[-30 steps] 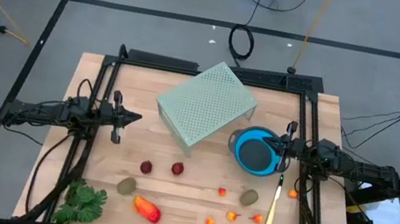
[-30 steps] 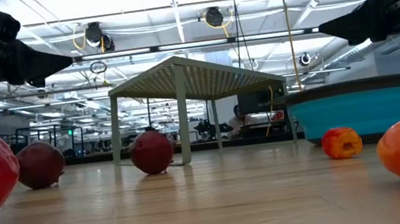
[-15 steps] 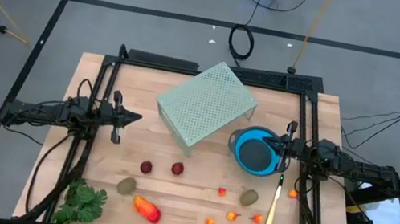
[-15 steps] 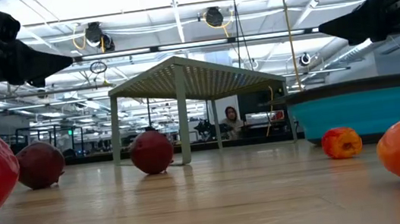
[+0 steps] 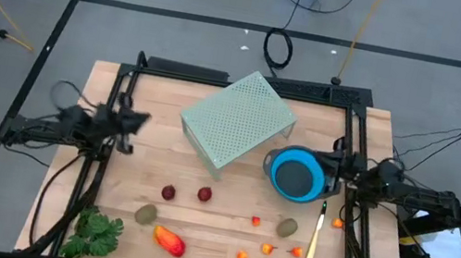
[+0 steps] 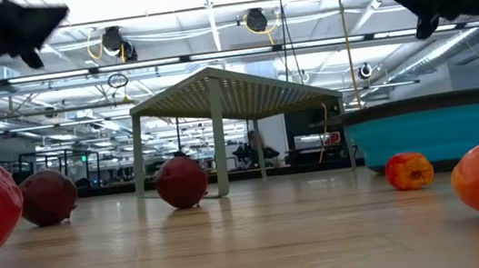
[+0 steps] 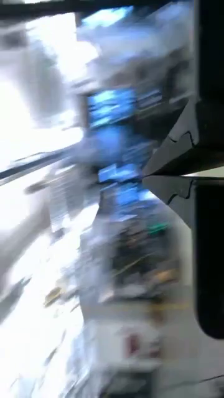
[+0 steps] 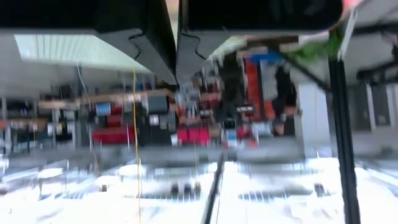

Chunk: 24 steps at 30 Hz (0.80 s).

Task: Pick & Place Fruit
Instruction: Put the collapsible colander on the shelf

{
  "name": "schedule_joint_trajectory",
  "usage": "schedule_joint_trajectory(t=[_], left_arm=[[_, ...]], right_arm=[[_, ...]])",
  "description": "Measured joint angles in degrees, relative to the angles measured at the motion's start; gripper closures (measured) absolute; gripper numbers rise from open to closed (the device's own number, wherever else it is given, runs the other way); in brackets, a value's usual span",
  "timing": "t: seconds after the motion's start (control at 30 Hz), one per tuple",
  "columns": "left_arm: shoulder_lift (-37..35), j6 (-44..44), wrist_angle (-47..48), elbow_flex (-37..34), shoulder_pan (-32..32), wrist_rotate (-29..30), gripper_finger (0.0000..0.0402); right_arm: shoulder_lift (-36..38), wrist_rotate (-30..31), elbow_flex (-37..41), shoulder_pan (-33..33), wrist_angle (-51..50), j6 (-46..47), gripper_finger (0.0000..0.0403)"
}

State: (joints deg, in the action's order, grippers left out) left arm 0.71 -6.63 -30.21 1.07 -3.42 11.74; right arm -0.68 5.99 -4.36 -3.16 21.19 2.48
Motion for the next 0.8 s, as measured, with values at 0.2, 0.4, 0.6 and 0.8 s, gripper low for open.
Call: schedule_joint_trajectory(t=[0.2, 0.4, 0.6, 0.8], left_arm=[[0.3, 8.6, 4.9, 5.8, 0.0, 3.4, 0.0391], [7.2, 15.2, 26.8, 19.9, 0.6, 0.6, 0.0392], [16.2, 16.7, 37.5, 31.9, 1.0, -7.1, 0.0392], [20.6, 17.9, 32.4, 35.3, 1.0, -10.2, 0.0392]], right_arm=[[-2.4, 3.0, -0.5, 0.0, 6.8, 1.0, 0.0399], [-7.5, 4.6, -3.8, 0.0, 7.6, 7.0, 0.0399], [-10.7, 2.9, -5.0, 0.0, 13.8, 24.3, 0.0399], [-11.0, 3.1, -5.0, 0.0, 17.0, 29.6, 0.0399]])
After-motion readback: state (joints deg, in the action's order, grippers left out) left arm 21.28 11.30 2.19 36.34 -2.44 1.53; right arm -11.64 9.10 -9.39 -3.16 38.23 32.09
